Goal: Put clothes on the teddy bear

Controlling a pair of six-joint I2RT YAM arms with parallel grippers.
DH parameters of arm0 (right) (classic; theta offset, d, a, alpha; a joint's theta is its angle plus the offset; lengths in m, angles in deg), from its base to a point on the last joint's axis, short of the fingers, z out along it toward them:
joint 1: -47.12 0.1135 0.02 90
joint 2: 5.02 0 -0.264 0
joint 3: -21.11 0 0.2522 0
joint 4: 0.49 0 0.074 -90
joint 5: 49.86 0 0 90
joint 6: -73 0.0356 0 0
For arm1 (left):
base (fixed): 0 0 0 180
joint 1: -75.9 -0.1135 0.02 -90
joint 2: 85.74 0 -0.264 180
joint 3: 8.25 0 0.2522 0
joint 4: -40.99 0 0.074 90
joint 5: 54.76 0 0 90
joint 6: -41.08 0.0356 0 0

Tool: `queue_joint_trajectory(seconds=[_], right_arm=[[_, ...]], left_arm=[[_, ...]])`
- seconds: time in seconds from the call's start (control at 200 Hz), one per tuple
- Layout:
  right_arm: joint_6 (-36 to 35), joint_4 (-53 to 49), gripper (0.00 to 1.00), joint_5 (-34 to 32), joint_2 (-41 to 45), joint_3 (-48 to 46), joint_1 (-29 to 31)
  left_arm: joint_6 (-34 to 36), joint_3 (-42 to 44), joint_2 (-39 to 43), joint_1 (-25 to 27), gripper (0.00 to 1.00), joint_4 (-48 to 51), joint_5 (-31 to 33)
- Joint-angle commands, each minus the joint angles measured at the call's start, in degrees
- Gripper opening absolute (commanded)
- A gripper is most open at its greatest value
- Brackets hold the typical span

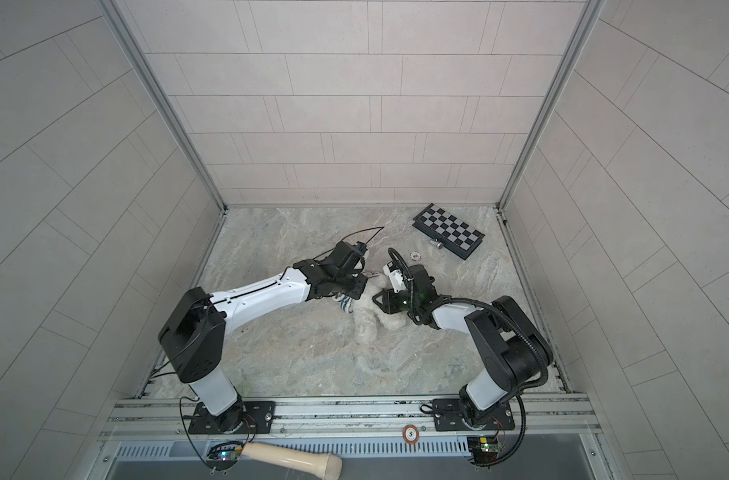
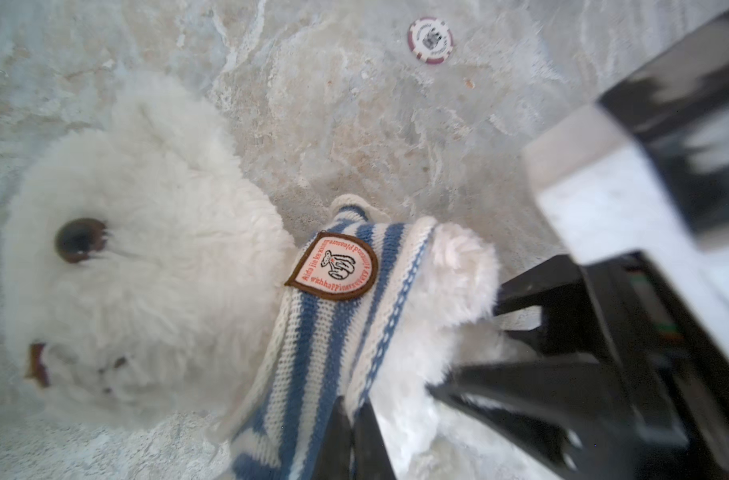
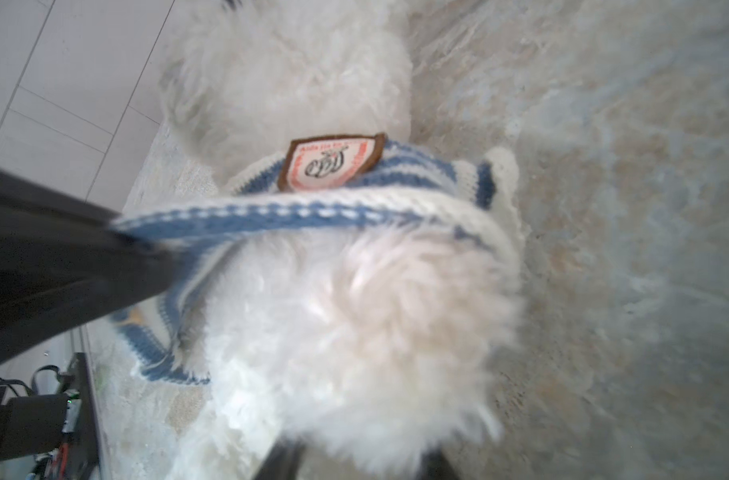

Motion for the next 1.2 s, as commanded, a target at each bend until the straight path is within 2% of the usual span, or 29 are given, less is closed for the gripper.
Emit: queue_joint_trajectory(seconds=[0.0,0.215,0.411,0.526,0.611,0.731,0.876,0.941,1.036,1.161,1.192], right_arm=[[0.48,-0.47,0.0,-1.52,-1.11,-1.35,-1.05],[1.48,-1.68,0.0,-5.11,2.79,-3.66,-2.0],[2.21,-4.48,0.0,-7.67,6.28,-4.98,-3.67],[2.3,-6.04,0.0,-8.71,7.18,-4.99,-4.44],[2.63,-6.38,0.0,-8.86,7.06,-4.89,-4.66],[2.59,-5.51,0.0,-8.57,8.0,-4.84,-4.24],[-0.69,-10.29,0.0,-10.21,12.18,-3.3,-1.48],[-0.96,-9.31,0.0,-10.19,14.93,-4.22,-0.56],[-2.37,-4.33,0.0,-10.13,19.5,-6.91,1.16],[-5.19,-4.1,0.0,-9.52,22.66,-7.8,3.32],[-5.79,-3.75,0.0,-8.74,22.53,-8.07,3.49]], left_arm=[[-1.01,1.35,5.11,-0.4,0.0,-1.47,-4.01],[-0.21,7.06,11.46,-0.39,0.0,-2.64,-4.37],[5.37,20.15,20.38,0.5,0.0,-5.89,-5.95],[5.01,27.05,25.55,1.28,0.0,-7.49,-6.49],[5.29,28.51,27.45,2.97,0.0,-6.56,-4.53],[3.54,28.86,26.13,4.63,0.0,-8.39,-3.3],[-0.2,26.0,20.19,7.48,0.0,-13.84,-2.91],[-1.29,24.63,17.35,8.1,0.0,-15.83,-3.32],[-2.19,22.73,13.3,8.19,0.0,-15.66,-3.61],[-3.03,20.15,12.22,8.18,0.0,-11.97,-1.66],[-3.0,19.8,12.83,8.16,0.06,-11.48,-1.21]])
